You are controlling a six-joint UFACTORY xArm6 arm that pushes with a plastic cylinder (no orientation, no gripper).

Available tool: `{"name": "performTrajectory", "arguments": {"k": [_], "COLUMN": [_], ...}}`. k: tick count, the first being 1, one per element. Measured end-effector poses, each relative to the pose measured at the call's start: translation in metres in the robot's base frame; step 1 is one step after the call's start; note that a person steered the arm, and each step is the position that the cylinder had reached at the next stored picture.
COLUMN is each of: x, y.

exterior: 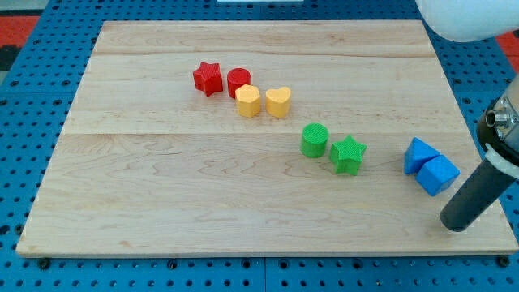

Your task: Point your arm to the green circle

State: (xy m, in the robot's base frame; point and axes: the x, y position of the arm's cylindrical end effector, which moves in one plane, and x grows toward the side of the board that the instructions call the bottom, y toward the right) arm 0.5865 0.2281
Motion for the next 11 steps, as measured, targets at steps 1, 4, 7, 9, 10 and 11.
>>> {"name": "performTrajectory", "arguments": {"k": [1,4,7,9,10,11], "x": [0.006,0.022,-0.068,-0.095,-0.095,-0.119], "y": [-0.001,-0.03,-0.25,-0.232,-0.222,-0.162]}}
